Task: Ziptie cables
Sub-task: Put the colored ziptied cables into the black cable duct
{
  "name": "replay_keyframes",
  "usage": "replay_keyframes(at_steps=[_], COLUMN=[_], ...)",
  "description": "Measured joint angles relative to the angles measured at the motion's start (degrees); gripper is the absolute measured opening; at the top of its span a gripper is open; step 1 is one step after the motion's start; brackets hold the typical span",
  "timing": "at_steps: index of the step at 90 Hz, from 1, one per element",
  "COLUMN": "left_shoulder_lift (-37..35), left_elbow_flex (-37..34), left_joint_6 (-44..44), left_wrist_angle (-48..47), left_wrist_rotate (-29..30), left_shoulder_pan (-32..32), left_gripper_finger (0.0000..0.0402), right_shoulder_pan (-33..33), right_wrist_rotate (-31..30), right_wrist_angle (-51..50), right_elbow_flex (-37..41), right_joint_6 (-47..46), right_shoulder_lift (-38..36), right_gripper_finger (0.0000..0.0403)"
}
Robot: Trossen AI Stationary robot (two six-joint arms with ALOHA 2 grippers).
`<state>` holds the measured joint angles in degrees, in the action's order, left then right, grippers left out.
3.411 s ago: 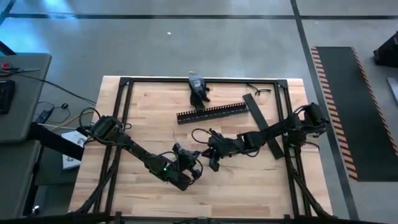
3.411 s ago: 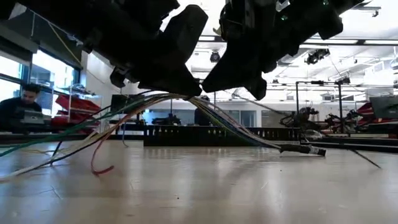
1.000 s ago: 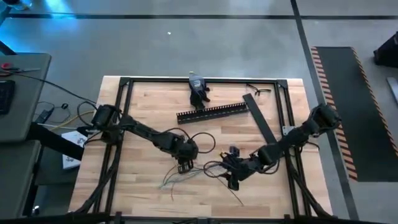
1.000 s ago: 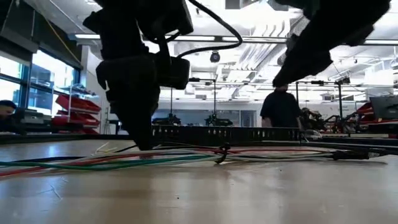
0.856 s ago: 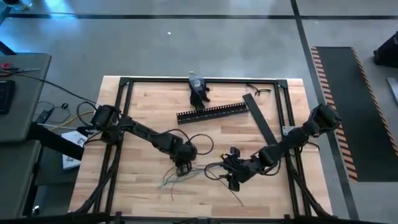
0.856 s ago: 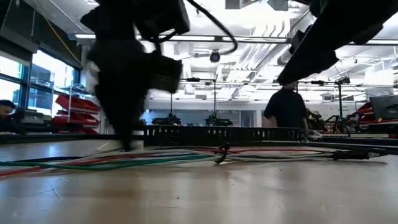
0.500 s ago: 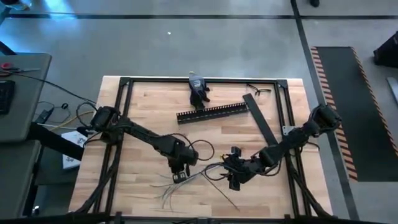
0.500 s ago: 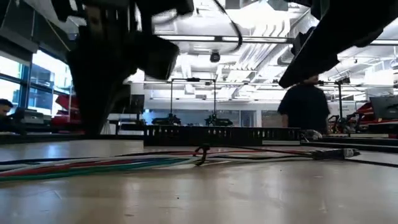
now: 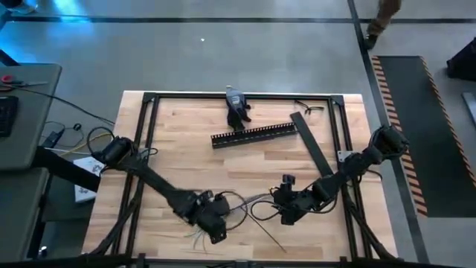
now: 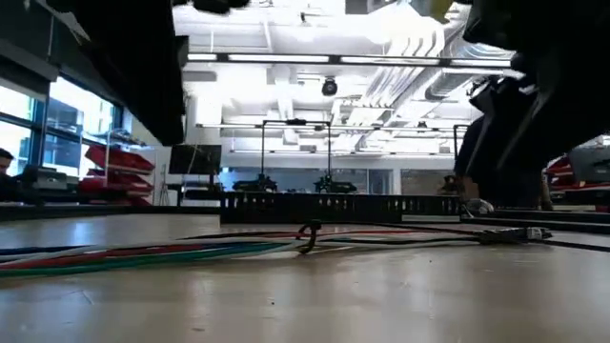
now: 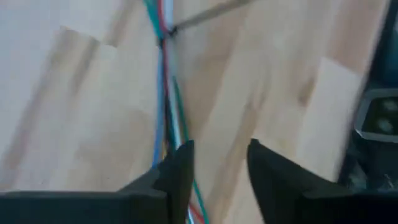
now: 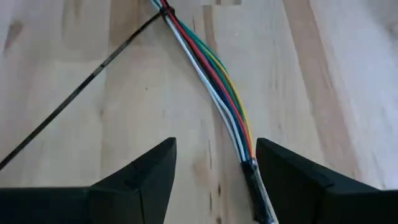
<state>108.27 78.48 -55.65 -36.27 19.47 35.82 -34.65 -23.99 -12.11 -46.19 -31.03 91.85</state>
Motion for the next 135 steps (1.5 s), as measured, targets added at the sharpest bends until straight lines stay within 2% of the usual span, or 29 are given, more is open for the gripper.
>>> replay_keyframes(at_steps=[9, 19, 43, 67, 77, 89, 99, 108, 124, 135], left_shoulder_lift=[0.55, 3.40, 11.58, 12.79, 12.70, 12.55, 12.55, 12.53, 11.89, 11.78], left_elbow_flex=[0.08, 0.06, 0.00, 1.34, 3.76, 4.30, 4.26, 3.99, 0.65, -0.68], left_joint_6=[-2.55, -2.76, -4.68, -8.59, -7.03, -5.06, -2.83, -3.32, -4.27, -1.80], left_wrist_angle=[0.53, 1.27, 1.75, -2.17, -8.15, -9.45, -9.07, -8.96, -5.86, -2.95], left_wrist_rotate=[10.34, 12.47, 11.23, 11.51, 11.37, 8.42, 9.71, 11.06, 4.73, -0.61], left_shoulder_pan=[2.90, 4.33, 4.54, 4.26, 4.31, 4.30, 4.52, 4.76, 3.43, 1.87], left_gripper_finger=[0.0205, 0.0231, 0.0242, 0.0238, 0.0225, 0.0195, 0.0171, 0.0165, 0.0169, 0.0168], right_shoulder_pan=[-0.02, -0.17, -0.66, -0.66, -0.66, -0.65, -0.66, -0.66, -0.66, -0.66], right_wrist_rotate=[0.39, 0.72, 1.04, 1.49, 1.49, 1.49, 1.88, 2.62, 2.88, 2.95], right_wrist_angle=[4.87, 8.38, 8.76, 9.98, 10.25, 10.85, 11.75, 11.94, 12.63, 12.78], right_elbow_flex=[2.16, 3.93, 4.36, 4.36, 4.36, 4.34, 4.34, 4.34, 4.34, 4.32], right_joint_6=[0.00, -0.59, -1.95, -2.16, -2.43, -2.51, -3.21, -3.63, -3.63, -3.48], right_shoulder_lift=[0.00, 0.00, -0.02, -0.02, -0.02, -0.02, -0.02, -0.02, -0.02, -0.09], right_gripper_finger=[0.0208, 0.0208, 0.0208, 0.0208, 0.0208, 0.0208, 0.0208, 0.0208, 0.0208, 0.0208])
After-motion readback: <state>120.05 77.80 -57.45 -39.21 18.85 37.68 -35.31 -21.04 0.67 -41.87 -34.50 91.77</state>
